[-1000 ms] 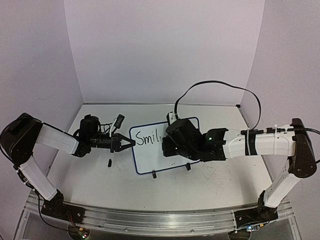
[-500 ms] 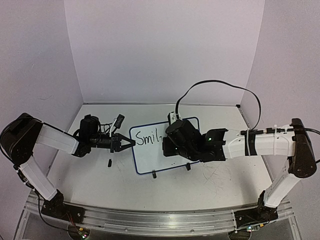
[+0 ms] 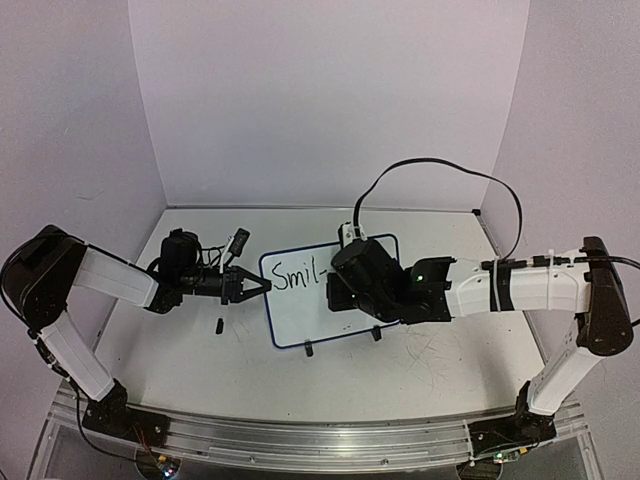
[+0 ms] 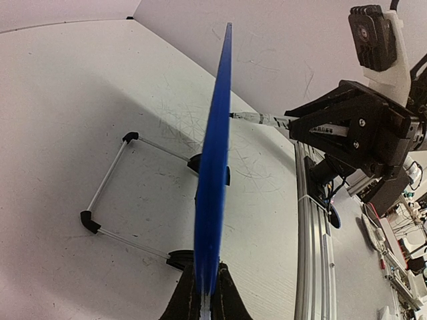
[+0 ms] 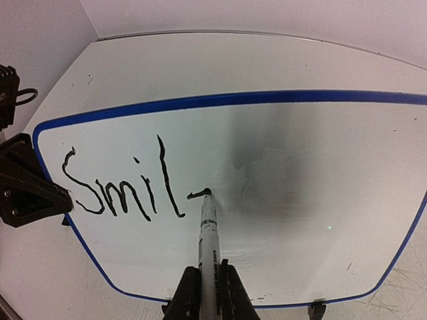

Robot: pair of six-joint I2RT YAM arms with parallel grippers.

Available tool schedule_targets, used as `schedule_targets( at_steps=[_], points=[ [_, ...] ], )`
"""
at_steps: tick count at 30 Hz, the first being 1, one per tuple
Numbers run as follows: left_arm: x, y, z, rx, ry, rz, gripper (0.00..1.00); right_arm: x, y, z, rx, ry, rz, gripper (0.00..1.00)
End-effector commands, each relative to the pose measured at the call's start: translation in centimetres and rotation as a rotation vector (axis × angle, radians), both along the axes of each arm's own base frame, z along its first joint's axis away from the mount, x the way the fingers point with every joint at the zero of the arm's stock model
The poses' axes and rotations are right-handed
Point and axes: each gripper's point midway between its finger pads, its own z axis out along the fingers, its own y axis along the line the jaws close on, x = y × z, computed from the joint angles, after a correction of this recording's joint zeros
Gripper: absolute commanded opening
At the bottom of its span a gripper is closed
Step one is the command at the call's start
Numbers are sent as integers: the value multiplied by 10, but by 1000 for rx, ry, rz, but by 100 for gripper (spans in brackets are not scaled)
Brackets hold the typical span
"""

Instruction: Write a sentence on the whiteboard

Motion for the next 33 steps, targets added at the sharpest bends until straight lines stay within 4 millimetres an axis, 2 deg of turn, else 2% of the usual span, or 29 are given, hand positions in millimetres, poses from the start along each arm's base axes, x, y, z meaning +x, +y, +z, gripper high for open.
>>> schedule_targets(
  at_steps=[1, 14, 22, 33],
  points=[
    [5, -3, 1, 2, -8, -2, 0, 14, -7, 25, 21, -61, -52, 0],
    [6, -3, -1, 7, -4, -2, 0, 16, 8, 28, 22, -71, 0, 0],
    [5, -3, -1, 9, -6, 0, 0, 11, 13, 15, 27, -31, 34, 0],
    [5, -3, -2, 10, -7, -1, 0, 2, 8, 1, 36, 13, 36, 0]
  ],
)
